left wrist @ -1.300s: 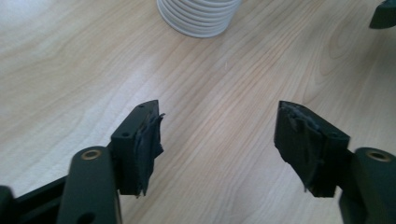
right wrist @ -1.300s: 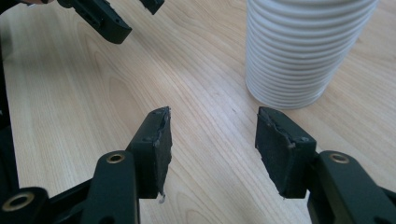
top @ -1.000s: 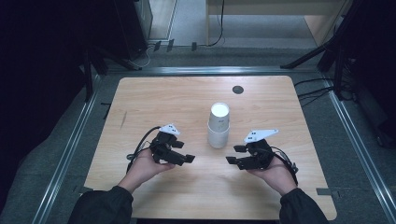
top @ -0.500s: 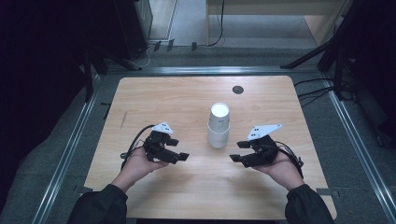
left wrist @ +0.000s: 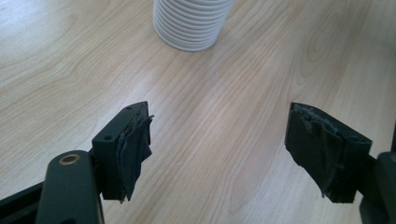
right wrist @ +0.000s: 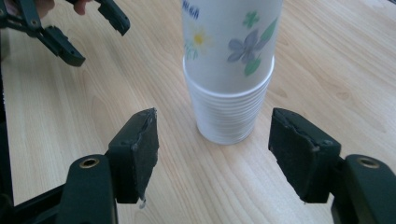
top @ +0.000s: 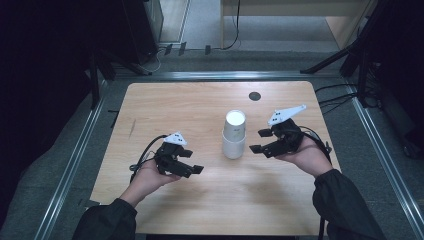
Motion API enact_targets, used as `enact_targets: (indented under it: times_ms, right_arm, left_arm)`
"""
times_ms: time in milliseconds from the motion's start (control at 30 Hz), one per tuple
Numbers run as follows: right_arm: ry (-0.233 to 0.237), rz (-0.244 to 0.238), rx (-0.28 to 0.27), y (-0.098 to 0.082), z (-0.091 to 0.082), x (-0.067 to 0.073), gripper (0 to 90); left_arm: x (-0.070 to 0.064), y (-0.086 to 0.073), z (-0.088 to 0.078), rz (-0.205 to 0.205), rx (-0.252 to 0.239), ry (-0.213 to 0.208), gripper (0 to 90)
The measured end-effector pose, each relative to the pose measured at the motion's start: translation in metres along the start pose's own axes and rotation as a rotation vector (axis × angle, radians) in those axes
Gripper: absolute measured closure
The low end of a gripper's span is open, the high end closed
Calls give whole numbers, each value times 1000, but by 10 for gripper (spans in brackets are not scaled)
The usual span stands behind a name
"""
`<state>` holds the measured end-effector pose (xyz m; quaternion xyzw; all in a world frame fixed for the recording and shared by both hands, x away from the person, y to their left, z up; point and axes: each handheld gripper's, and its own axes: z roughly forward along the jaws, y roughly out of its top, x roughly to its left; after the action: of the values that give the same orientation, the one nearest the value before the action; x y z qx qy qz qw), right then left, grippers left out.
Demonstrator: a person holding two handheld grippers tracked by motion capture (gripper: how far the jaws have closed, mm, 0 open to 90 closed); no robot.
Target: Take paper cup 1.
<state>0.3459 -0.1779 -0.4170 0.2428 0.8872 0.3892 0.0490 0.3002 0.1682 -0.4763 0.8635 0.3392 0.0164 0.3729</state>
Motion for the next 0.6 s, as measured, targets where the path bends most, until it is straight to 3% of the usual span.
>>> enact_targets:
  times_ms: [167,333,433,600]
  right_arm:
    - [11,5,19,16,0,-8,318]
    - [16,-43,33,31,2,-13,298]
    - [41,-40,45,38,4,-16,258]
    - [38,-77,81,48,10,-20,241]
  left_arm:
    - [2,0,0,-11,2,-4,227]
    - [0,0,0,-1,3,-4,227]
    - [-1,-1,0,5,5,-4,227]
    - [0,-1,0,3,7,-7,227]
